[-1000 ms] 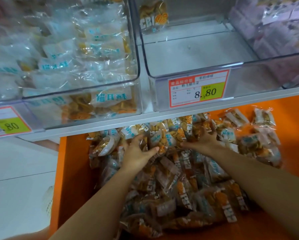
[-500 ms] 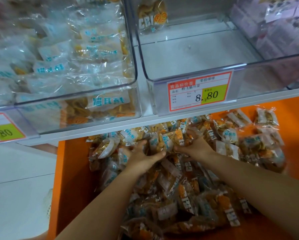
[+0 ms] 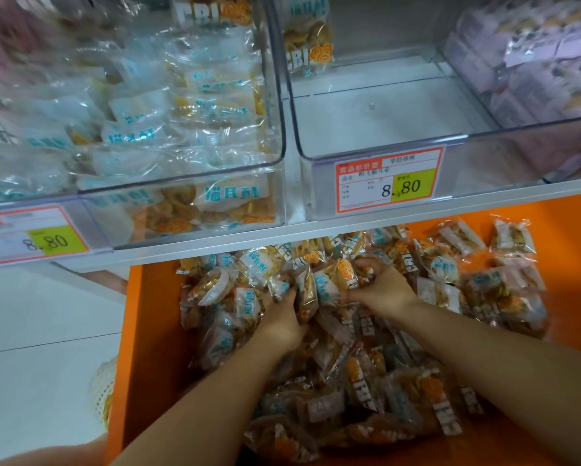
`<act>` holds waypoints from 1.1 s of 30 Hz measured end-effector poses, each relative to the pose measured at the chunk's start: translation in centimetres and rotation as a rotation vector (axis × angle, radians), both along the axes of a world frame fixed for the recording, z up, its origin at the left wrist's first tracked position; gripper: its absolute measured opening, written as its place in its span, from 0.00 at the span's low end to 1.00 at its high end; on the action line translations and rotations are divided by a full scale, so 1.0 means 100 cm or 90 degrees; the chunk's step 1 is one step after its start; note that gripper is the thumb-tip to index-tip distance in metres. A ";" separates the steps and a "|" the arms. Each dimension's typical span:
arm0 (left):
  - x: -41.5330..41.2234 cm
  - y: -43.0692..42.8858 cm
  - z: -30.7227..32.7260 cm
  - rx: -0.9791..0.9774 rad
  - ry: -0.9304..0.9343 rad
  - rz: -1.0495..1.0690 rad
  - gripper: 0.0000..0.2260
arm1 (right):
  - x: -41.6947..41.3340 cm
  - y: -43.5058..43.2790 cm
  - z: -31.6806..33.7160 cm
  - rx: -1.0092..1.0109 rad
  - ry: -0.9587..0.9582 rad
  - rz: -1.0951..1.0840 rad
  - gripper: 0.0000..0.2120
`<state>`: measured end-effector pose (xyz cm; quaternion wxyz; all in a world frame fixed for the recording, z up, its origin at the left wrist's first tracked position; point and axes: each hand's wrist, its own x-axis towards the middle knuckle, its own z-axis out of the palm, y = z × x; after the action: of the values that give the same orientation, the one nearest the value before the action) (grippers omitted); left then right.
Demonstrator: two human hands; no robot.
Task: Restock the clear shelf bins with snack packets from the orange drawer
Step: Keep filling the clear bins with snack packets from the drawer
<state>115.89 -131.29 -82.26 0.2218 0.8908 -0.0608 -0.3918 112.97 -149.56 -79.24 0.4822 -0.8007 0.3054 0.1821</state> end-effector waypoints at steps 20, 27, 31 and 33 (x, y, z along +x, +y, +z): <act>-0.048 0.032 0.181 -0.215 0.012 0.005 0.16 | -0.083 0.022 0.160 0.060 -0.175 0.049 0.33; -0.072 0.067 0.281 -0.193 0.025 -0.136 0.16 | -0.112 0.038 0.223 0.152 -0.219 0.090 0.24; -0.078 0.083 0.321 -0.218 -0.112 -0.116 0.18 | -0.112 0.049 0.254 0.186 -0.284 0.098 0.21; -0.079 0.090 0.337 -0.202 -0.213 -0.125 0.19 | -0.108 0.056 0.270 0.196 -0.327 0.103 0.20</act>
<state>107.98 -122.33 -48.58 0.3065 0.8873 -0.2435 -0.2440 102.19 -143.97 -52.21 0.6432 -0.7597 0.0777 0.0555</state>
